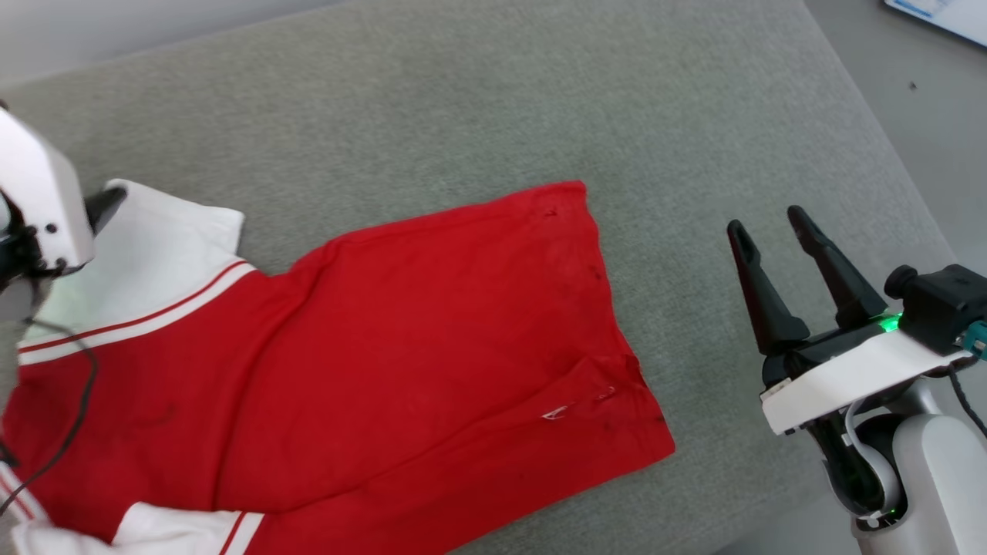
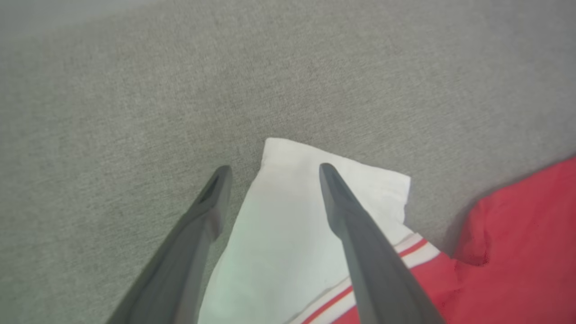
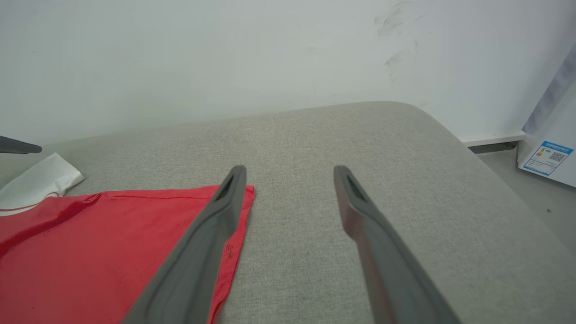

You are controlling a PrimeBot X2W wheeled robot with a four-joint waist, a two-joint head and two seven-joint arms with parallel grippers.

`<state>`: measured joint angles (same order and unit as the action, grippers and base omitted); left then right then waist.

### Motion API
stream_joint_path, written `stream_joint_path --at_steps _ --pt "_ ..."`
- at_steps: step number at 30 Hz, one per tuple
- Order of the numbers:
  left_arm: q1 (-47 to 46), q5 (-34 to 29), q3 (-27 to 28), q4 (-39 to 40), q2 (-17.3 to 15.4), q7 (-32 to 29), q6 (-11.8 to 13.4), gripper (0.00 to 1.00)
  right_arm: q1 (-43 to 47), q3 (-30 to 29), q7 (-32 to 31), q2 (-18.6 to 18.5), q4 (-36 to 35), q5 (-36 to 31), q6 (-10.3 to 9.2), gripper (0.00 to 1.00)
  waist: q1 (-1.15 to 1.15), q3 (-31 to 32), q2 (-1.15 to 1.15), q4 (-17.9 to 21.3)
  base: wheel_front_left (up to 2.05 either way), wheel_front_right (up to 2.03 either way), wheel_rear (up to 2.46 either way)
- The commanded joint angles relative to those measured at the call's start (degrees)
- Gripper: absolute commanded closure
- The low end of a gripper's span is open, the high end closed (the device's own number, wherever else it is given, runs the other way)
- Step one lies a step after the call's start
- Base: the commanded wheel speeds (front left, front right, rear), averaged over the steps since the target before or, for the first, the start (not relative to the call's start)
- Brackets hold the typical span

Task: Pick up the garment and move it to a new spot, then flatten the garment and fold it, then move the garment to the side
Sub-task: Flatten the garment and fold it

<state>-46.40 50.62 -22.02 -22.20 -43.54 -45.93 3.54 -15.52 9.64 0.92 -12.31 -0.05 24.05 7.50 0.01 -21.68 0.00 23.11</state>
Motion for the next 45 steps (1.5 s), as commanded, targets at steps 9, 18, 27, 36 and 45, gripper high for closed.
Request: stream_joint_path --at_steps 9,18,27,36,45 --pt "1.32 1.67 -1.65 -2.50 -2.96 -11.82 4.67 0.00 -1.59 1.17 0.92 0.28 1.85 2.81 -0.02 0.00 -0.01 -4.54 0.00 4.71 0.00 0.00 0.00" --pt "5.97 3.86 -1.00 -3.24 0.69 -9.87 6.85 1.00 -3.56 3.06 -2.44 -2.31 4.45 9.89 -0.01 0.00 -0.01 -4.25 0.00 3.75 0.00 0.00 0.00" --pt "0.04 1.47 0.85 -2.58 3.70 1.60 5.10 1.00 -11.95 6.48 -22.07 -8.37 13.29 19.68 -0.01 0.00 -0.01 -1.12 0.00 -2.85 0.00 0.00 0.00" --pt "-3.89 -0.54 -1.70 1.43 8.42 6.63 1.42 1.00 -21.05 7.55 -38.54 -11.36 19.65 22.15 -0.02 0.00 -0.01 -1.90 0.00 -11.96 0.00 0.00 0.00" --pt "-5.21 -1.55 -3.98 3.79 11.15 8.45 -0.46 1.00 -29.57 9.55 -43.20 -9.20 28.69 21.33 -0.02 0.00 -0.01 -4.53 0.00 -16.12 0.00 0.00 0.00"
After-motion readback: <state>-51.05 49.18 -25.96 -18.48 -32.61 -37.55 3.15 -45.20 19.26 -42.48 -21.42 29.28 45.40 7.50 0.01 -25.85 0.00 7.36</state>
